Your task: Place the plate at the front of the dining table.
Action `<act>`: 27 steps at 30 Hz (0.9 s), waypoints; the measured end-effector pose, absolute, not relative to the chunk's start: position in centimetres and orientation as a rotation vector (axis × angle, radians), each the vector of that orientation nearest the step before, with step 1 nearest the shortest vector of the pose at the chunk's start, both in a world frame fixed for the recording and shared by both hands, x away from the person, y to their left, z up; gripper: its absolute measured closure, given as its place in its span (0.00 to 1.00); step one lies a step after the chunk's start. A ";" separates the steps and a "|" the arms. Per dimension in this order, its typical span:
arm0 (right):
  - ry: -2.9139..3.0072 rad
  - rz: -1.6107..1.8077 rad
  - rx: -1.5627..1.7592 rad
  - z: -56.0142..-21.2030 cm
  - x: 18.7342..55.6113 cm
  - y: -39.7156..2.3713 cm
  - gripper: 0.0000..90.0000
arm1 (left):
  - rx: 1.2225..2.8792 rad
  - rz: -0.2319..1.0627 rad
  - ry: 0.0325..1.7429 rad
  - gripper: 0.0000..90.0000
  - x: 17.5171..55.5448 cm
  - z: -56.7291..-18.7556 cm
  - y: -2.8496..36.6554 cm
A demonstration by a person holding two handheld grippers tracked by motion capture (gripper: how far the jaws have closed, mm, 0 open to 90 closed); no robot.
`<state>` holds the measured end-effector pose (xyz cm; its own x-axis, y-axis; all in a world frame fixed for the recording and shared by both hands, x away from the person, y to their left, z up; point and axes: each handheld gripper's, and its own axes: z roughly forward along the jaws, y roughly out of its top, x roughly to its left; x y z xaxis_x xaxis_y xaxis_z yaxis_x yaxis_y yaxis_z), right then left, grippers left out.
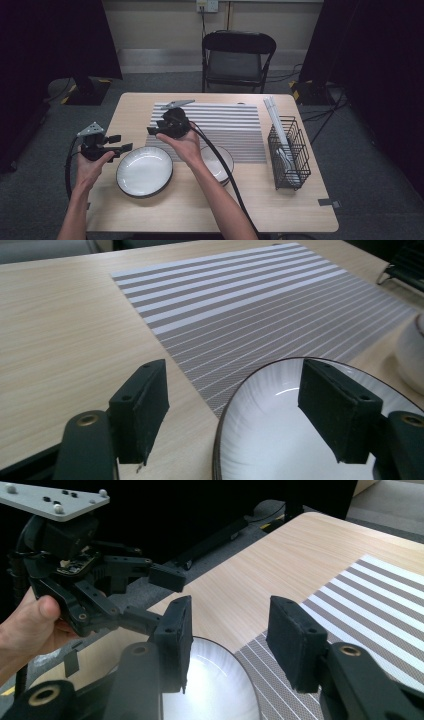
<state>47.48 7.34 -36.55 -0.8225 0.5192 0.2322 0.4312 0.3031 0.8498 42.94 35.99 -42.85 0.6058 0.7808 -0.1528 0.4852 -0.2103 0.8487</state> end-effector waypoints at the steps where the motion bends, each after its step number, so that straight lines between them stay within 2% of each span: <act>1: 2.472 1.556 0.894 -36.5 47.5 7.6 0.59 | 1.863 0.382 1.022 0.30 42.9 -42.9 36.0; 5: 2.494 1.558 0.895 -36.8 47.6 8.5 0.60 | 1.852 0.345 1.032 0.33 43.1 -43.1 36.2; 7: 2.500 1.560 0.894 -36.8 47.6 8.7 0.61 | 1.851 0.342 1.032 0.40 43.1 -43.2 36.3; 10: 2.527 1.569 0.872 -37.1 47.4 9.5 0.63 | 1.840 0.361 1.055 0.41 43.1 -43.3 36.7; 15: 2.571 1.548 0.859 -38.3 47.4 11.2 0.69 | 1.805 0.361 1.061 0.50 42.9 -43.4 37.4; 17: 2.583 1.535 0.849 -38.7 47.3 11.6 0.71 | 1.798 0.376 1.065 0.57 42.9 -43.5 37.6; 27: 2.588 1.513 0.947 -41.3 48.1 11.9 0.75 | 1.843 0.344 1.080 0.66 43.1 -44.7 37.6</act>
<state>48.09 11.88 -41.28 -0.8185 0.4949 0.2918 0.4969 0.3550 0.7919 43.05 37.56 -44.65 0.5722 0.7947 -0.2027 0.5310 -0.1706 0.8300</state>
